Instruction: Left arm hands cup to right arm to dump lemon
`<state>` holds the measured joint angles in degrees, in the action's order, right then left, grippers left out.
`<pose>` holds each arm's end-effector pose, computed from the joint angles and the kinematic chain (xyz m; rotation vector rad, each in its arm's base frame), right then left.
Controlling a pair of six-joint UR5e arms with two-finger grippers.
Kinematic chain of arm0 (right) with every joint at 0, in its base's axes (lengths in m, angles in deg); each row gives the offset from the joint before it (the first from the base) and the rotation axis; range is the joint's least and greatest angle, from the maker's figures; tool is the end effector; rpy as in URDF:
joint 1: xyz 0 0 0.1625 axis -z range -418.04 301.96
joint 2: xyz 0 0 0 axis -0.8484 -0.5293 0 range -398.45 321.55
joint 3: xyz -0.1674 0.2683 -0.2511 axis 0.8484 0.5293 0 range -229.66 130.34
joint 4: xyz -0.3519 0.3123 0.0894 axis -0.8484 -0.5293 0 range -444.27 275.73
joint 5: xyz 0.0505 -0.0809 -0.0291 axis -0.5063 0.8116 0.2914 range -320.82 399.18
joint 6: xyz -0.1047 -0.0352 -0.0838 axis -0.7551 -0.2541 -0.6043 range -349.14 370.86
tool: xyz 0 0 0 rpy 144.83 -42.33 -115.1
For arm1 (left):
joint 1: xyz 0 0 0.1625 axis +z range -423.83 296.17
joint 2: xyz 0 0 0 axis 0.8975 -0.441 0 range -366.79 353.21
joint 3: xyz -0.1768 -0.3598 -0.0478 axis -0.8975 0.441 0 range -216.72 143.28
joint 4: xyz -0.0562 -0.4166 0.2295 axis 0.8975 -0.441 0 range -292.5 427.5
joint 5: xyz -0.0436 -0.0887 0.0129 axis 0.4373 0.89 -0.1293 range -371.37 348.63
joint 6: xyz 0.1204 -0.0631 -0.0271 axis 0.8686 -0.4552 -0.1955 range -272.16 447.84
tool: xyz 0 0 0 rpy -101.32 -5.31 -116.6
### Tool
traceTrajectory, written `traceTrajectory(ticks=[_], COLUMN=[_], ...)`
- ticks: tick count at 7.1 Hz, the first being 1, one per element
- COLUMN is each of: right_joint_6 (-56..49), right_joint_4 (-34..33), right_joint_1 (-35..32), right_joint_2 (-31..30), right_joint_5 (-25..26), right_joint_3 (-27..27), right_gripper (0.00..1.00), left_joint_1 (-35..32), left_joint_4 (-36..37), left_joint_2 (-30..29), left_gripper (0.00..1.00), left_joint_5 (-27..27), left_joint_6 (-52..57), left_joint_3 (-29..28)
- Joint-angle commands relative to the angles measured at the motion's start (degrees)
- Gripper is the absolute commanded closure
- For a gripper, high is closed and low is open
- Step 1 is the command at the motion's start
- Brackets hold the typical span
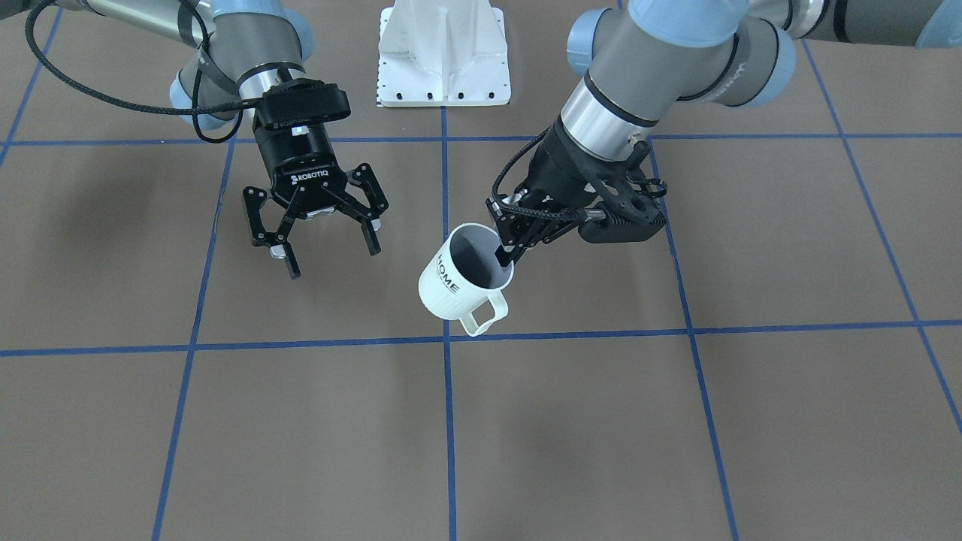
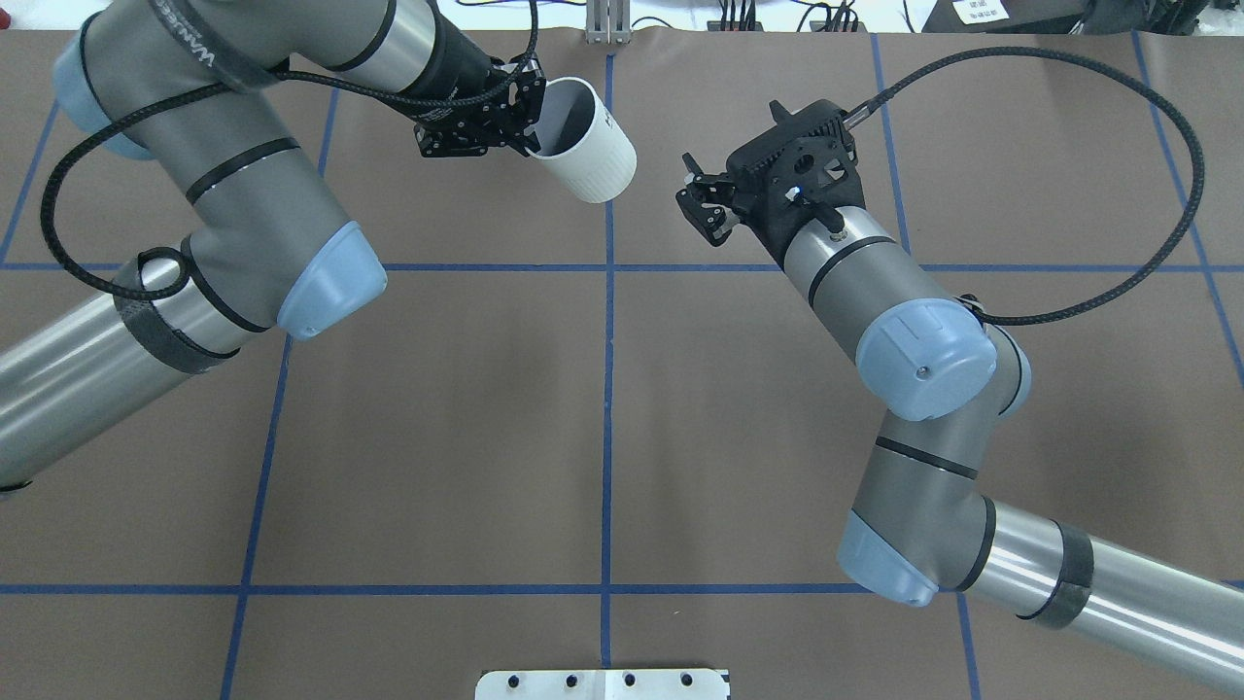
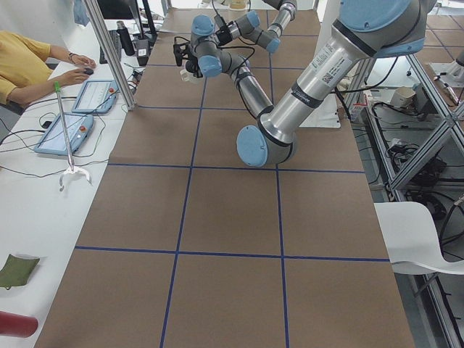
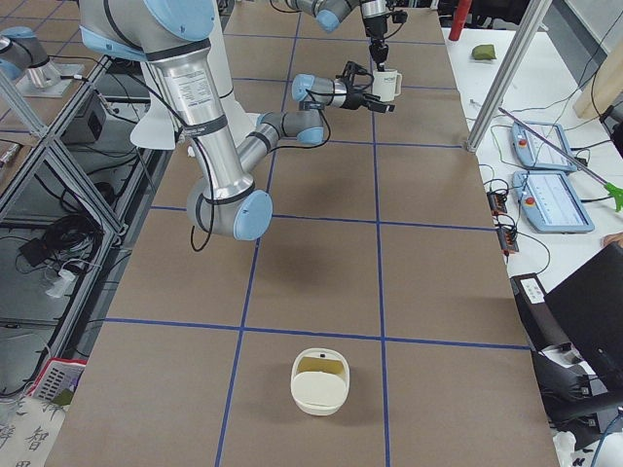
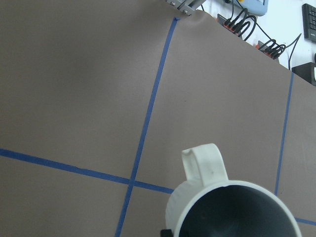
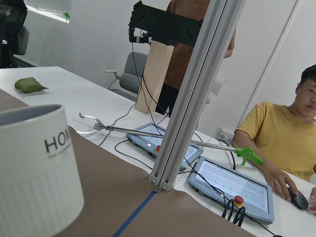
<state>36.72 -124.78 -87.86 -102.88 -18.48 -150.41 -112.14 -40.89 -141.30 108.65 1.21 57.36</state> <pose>-0.4774 -0.5126 0.1634 1.3600 -0.6544 -0.0581 0.4423 -0.5926 0.0606 0.0814 1.2314 -0.3772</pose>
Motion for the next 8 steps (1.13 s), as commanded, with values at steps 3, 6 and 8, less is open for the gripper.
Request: traceTrajectory(ticks=[3,6,8], right_joint_6=[5.77,5.70,5.52], right_joint_4=[-15.86,-33.34,-44.68], right_joint_1=[-11.98,-25.33,-33.25], right_joint_2=[-0.26,0.27,0.36], right_joint_5=[-21.63,-47.11,-61.80], right_joint_3=[-1.11,-2.61,-2.61], right_gripper=[0.01,0.01,0.01], left_joint_1=[-0.73,-3.27,-6.69], left_joint_4=[0.46,0.72,1.86], left_joint_2=[1.44,8.62,15.73], left_gripper=[1.00,1.00,1.00], left_joint_5=[-0.13,1.18,4.24], left_joint_6=[1.37,11.79,21.45], left_joint_3=[-0.13,1.19,4.25])
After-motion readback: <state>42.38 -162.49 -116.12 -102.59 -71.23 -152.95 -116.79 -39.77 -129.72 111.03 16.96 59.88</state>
